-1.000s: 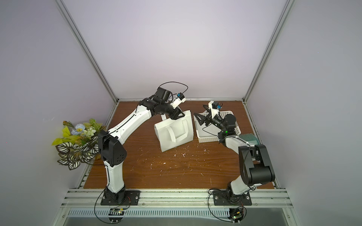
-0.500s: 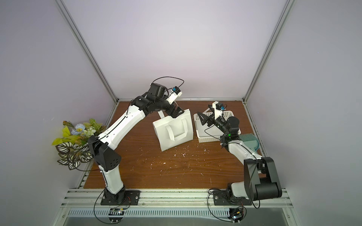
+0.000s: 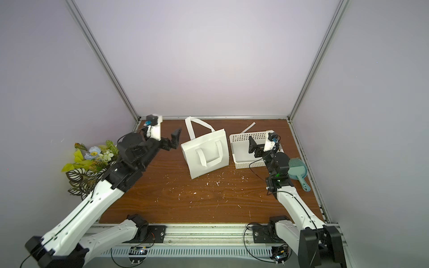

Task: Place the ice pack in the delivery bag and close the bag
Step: Reset both arms

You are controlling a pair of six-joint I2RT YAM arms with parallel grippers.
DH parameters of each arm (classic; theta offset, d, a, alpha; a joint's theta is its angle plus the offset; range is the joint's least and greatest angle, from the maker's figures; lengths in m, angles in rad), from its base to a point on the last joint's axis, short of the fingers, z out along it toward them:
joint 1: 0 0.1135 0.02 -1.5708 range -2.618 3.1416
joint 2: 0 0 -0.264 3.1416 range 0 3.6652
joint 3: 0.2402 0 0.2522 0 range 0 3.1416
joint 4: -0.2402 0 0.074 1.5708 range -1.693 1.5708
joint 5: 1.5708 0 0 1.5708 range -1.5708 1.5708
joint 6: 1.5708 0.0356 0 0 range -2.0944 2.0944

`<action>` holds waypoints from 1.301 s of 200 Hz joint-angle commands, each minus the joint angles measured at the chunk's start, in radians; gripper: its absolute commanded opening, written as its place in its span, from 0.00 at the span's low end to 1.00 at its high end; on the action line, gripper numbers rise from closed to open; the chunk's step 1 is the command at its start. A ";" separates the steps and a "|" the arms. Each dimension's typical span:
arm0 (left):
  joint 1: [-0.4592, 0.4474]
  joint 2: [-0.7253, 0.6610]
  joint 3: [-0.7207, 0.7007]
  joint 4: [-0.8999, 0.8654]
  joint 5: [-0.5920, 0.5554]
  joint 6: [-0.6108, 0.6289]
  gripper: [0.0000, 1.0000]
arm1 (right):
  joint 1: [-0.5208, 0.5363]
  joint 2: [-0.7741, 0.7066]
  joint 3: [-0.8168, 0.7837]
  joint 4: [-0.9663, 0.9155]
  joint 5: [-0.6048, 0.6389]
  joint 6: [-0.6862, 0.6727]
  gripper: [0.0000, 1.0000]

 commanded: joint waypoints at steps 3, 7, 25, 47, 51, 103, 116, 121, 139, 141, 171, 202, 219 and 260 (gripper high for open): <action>0.063 -0.032 -0.113 0.078 -0.182 -0.095 1.00 | 0.005 -0.053 -0.048 -0.074 0.229 -0.054 1.00; 0.068 -0.038 -0.139 0.080 -0.200 -0.098 0.99 | 0.005 -0.058 -0.060 -0.071 0.246 -0.055 0.99; 0.099 -0.045 -0.253 0.117 -0.276 -0.106 1.00 | 0.005 -0.058 -0.095 -0.052 0.305 -0.046 1.00; 0.181 -0.006 -0.382 0.208 -0.308 -0.149 1.00 | 0.005 -0.011 -0.112 -0.030 0.352 -0.091 1.00; 0.194 0.004 -0.403 0.238 -0.311 -0.148 0.99 | 0.005 0.001 -0.118 -0.017 0.355 -0.111 1.00; 0.322 0.279 -0.625 0.768 -0.313 -0.048 1.00 | -0.002 0.225 -0.234 0.369 0.387 -0.160 0.99; 0.329 0.359 -0.672 0.935 -0.286 -0.010 1.00 | -0.002 0.314 -0.236 0.464 0.335 -0.168 1.00; 0.332 0.389 -0.682 0.991 -0.273 0.014 1.00 | 0.000 0.345 -0.233 0.487 0.309 -0.179 0.99; 0.349 0.412 -0.653 0.995 -0.199 0.015 0.99 | -0.003 0.422 -0.246 0.538 0.286 -0.182 1.00; 0.354 0.414 -0.655 1.006 -0.175 0.020 0.99 | -0.003 0.433 -0.253 0.557 0.283 -0.182 0.99; 0.415 0.448 -0.652 1.054 -0.102 0.013 1.00 | -0.006 0.573 -0.314 0.807 0.260 -0.194 0.99; 0.433 0.388 -0.702 0.988 -0.080 0.007 1.00 | -0.042 0.550 -0.243 0.637 0.221 -0.157 0.99; 0.433 0.406 -0.748 1.012 -0.057 0.016 0.99 | -0.049 0.553 -0.242 0.639 0.213 -0.150 0.99; 0.442 0.576 -0.801 1.273 0.027 0.042 1.00 | -0.049 0.553 -0.246 0.645 0.213 -0.152 0.99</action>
